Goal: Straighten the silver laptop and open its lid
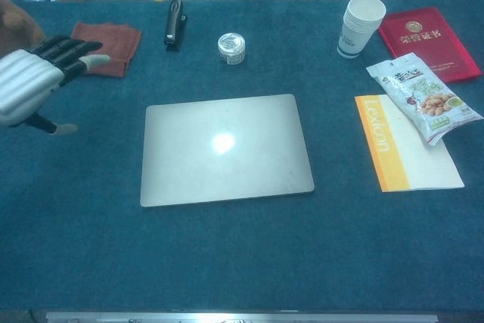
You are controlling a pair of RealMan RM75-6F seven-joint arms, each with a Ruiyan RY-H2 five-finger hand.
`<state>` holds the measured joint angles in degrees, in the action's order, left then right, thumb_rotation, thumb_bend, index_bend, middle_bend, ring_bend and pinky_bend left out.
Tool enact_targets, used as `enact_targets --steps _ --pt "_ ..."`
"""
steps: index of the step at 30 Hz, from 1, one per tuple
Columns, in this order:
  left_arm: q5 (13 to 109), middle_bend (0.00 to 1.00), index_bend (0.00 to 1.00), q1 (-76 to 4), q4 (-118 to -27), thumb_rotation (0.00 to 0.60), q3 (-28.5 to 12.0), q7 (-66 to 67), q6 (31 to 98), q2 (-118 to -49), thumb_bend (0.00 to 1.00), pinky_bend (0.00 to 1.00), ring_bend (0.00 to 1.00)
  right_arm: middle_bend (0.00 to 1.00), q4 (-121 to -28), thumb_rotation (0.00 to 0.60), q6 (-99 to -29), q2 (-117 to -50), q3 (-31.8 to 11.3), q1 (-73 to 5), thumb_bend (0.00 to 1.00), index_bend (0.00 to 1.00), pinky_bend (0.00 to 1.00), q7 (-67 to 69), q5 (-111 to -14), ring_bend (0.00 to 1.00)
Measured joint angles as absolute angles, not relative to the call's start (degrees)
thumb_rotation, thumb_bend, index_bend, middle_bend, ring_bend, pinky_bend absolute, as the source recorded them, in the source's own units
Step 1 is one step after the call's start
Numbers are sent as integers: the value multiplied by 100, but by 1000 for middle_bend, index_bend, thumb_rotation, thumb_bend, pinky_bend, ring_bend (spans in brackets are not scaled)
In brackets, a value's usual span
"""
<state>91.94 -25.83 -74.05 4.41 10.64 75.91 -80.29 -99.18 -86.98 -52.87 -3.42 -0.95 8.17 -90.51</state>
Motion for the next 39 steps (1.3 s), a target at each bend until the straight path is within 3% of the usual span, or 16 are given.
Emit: enact_targets --steps 11,21,26,39 --pt "8265 0 0 -1703 -9011 600 313 1753 8015 -7116 105 0 0 20 -10038 600 -8467 -5404 -223 -309 267 0 60 699 -9321 0" --pt "8268 0 0 -1269 -9130 600 245 1725 8464 -7007 106 0 0 20 -10368 600 -8067 -5574 -110 -668 266 0 61 538 -9769 0" --pt "8356 0 0 -1134 -9199 600 281 1861 8540 -6906 105 0 0 20 -10605 600 -7589 -5824 -39 -984 217 0 60 323 -10001 0" --pt "8598 0 0 -919 -9390 600 280 1848 8671 -6642 105 0 0 16 -11090 600 -6139 -7127 -41 -1801 113 0 60 -1206 -9769 0"
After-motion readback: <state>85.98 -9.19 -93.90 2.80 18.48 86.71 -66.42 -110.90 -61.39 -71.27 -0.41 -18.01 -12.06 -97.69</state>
